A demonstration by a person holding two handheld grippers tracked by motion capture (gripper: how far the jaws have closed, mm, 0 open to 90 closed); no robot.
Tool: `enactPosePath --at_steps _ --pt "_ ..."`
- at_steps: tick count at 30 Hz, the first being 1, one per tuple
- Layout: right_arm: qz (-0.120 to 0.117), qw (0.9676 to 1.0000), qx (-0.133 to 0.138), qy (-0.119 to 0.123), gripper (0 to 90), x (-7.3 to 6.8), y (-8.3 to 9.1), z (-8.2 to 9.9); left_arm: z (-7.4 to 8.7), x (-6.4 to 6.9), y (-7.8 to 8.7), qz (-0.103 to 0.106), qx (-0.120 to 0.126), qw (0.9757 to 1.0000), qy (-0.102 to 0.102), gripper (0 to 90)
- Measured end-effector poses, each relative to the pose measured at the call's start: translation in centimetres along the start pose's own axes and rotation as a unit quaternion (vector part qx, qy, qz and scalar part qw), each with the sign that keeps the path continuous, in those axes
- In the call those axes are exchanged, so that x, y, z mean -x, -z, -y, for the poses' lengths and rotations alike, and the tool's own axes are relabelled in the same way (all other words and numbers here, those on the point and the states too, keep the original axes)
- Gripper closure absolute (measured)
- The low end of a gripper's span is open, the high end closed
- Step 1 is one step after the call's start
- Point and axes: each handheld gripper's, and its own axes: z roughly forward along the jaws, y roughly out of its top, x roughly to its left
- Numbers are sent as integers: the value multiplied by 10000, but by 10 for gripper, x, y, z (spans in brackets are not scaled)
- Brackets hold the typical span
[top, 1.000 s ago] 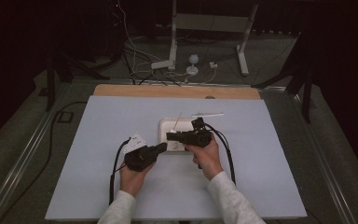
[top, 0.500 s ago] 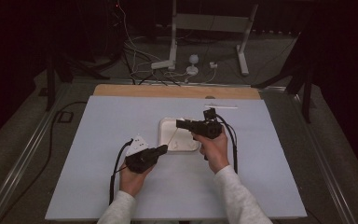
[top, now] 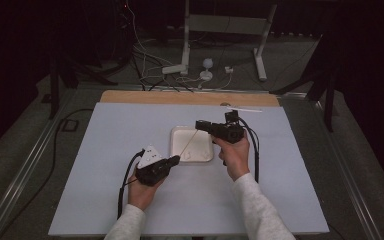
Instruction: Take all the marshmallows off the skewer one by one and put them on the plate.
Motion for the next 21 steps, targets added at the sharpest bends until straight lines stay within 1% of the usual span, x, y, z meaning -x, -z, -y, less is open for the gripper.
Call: enactPosePath --at_steps 2,5,8,12,13,14,15,16,17,19,20,21 --pt "30 10000 28 8 779 0 -1 0 0 0 0 -53 -38 10000 -39 900" --pt "98 9999 38 42 785 0 -1 1 1 1 -1 -149 -116 9997 -159 900" --pt "151 9998 95 25 791 1 -1 0 1 1 -1 -189 -170 9994 -219 900" --pt "239 9995 134 141 796 -1 1 0 1 1 -1 -194 -194 9993 -249 900" --pt "268 9994 160 148 798 0 2 0 2 1 -3 -331 -370 9982 -341 900" --pt "405 9984 357 160 799 0 6 -2 6 1 -4 -395 -488 9973 -387 900" --pt "384 9977 552 53 800 4 12 -5 10 -2 -3 -406 -513 9975 -284 900" --pt "376 9968 708 -57 800 7 20 -10 11 -5 -2 -382 -453 9981 -158 900" --pt "443 9961 760 -17 798 9 27 -15 10 -8 0 -338 -349 9988 -43 900" --pt "434 9969 659 58 793 11 36 -22 6 -10 2 -321 -214 9992 51 900" --pt "481 9968 624 120 791 11 38 -23 6 -10 2 -317 -184 9993 75 900" --pt "460 9972 562 159 789 12 39 -23 6 -10 2 -311 -163 9993 90 900"
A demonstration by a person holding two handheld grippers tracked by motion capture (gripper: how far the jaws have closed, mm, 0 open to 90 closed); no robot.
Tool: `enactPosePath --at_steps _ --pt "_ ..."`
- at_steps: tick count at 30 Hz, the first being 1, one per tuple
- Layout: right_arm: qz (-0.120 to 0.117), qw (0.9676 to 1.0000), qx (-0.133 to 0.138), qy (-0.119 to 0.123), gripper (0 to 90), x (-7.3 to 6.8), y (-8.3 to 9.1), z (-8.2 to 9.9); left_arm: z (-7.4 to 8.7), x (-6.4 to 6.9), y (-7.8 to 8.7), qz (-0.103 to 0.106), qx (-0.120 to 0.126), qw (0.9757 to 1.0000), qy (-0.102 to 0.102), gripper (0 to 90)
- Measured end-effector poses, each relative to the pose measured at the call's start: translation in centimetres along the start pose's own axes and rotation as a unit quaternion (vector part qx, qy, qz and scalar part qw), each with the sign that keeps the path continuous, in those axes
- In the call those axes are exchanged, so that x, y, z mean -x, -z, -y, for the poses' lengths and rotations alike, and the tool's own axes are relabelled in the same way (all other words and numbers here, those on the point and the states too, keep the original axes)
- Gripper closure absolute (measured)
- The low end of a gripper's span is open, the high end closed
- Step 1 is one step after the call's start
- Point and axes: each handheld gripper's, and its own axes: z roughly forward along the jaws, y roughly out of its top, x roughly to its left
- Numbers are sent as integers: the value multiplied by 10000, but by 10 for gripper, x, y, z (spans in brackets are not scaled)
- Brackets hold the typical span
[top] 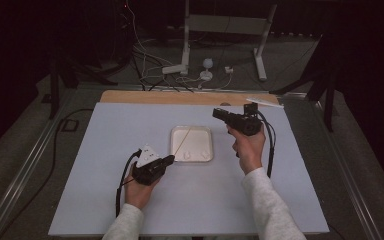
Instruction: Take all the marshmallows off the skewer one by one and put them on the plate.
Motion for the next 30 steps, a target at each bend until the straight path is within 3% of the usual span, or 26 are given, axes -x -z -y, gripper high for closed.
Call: enactPosePath --at_steps 4,15,25,30 --pt "-63 9998 -184 15 782 2 -7 9 -1 1 1 39 62 9999 86 900" --pt "122 9965 -806 205 761 6 -37 35 -3 -2 3 165 219 9990 363 900" --pt "383 9898 -1311 413 740 9 -60 58 -5 -3 2 203 254 9984 468 900" --pt "406 9867 -1499 478 711 11 -69 67 -5 -3 3 198 279 9982 497 900"
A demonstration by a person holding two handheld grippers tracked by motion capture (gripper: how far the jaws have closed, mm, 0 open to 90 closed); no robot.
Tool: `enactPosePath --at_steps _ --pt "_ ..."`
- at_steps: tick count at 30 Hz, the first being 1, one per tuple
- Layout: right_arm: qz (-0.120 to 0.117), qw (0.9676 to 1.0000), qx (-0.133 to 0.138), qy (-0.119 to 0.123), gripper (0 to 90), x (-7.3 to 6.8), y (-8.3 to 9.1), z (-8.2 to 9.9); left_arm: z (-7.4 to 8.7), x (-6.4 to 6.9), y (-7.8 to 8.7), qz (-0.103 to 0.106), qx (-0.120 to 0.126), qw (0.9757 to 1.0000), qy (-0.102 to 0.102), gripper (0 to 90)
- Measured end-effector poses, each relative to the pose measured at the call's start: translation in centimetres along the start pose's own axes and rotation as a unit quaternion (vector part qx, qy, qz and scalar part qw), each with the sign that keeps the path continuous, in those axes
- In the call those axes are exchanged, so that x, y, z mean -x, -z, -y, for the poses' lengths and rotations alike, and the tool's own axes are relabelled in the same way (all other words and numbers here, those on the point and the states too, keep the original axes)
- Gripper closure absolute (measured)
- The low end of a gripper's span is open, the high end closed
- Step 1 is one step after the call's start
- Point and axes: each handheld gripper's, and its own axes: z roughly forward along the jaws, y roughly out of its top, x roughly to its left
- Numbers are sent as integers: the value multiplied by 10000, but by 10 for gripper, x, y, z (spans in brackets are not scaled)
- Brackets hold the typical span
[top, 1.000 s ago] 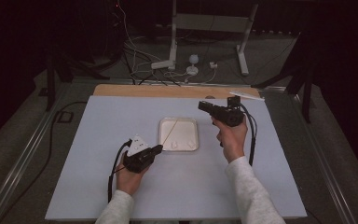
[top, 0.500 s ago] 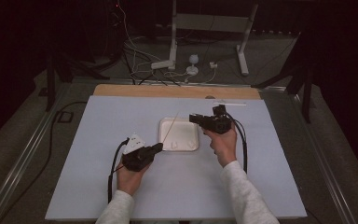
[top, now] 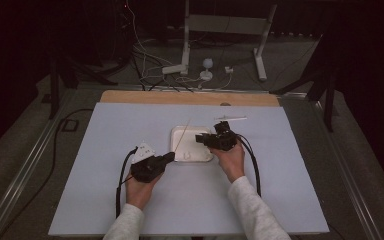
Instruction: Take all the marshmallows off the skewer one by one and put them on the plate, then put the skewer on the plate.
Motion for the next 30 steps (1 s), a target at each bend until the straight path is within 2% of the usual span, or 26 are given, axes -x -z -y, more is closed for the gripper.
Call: enactPosePath --at_steps 6,8,11,13,18,26,30 --pt "144 9996 -245 11 474 0 -9 6 0 0 -1 1 -17 10000 5 900" --pt "158 9996 -252 -2 425 1 -9 6 0 0 -1 -7 5 10000 16 900" --pt "137 9998 -148 8 322 0 -6 7 -1 -1 -1 -9 28 10000 36 900" --pt "171 9998 -56 19 272 -1 -2 7 -1 -1 -1 -24 37 10000 60 900" --pt "81 9999 117 48 163 -5 9 6 -1 -1 0 -55 47 9999 71 900" --pt "-60 9990 308 305 115 -14 23 10 -3 -1 1 -138 100 9997 159 900" --pt "-140 9982 416 400 89 -14 34 16 -7 -2 2 -166 160 9994 271 900"
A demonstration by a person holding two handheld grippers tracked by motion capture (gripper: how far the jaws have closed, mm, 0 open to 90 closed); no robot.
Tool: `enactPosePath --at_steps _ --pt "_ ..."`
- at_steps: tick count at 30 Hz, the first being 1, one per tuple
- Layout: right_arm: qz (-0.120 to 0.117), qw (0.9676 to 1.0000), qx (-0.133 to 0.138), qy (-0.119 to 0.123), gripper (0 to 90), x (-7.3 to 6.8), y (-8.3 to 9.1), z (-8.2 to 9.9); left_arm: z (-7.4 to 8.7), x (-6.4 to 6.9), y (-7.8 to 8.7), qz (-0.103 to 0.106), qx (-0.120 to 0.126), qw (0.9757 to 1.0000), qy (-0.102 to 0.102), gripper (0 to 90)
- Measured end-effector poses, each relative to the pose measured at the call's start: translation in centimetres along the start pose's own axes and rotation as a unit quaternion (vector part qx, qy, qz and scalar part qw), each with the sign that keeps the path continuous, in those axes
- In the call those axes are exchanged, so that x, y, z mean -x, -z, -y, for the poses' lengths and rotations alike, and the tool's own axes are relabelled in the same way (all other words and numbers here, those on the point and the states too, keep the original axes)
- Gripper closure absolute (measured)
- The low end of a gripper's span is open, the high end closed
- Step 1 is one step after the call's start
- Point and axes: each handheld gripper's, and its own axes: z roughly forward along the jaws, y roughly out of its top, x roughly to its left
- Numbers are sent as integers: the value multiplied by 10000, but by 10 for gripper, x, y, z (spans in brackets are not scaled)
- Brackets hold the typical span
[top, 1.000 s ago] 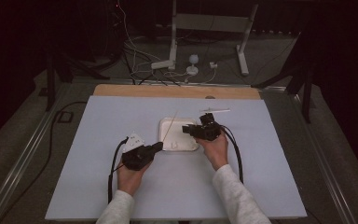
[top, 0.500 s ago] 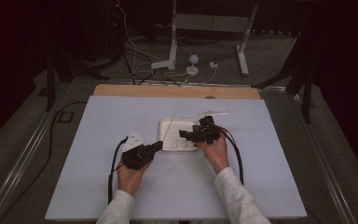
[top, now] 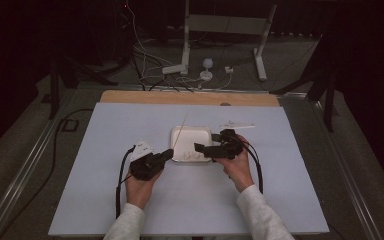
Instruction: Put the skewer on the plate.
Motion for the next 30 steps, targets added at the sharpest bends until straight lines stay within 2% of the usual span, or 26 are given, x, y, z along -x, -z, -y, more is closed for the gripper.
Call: enactPosePath --at_steps 4,8,10,17,30 --pt "43 9999 46 115 36 2 13 6 -5 1 -2 -21 52 9999 111 900" --pt "141 9996 107 230 23 4 26 12 -9 0 -7 -79 54 9996 277 900" --pt "93 9996 145 230 17 5 32 15 -12 -1 -11 -94 37 9993 352 900" --pt "146 9989 365 250 0 12 54 28 -21 0 -22 -84 -5 9992 384 897" --pt "401 9979 442 234 0 32 93 60 -27 1 -41 -193 -139 9984 518 900"
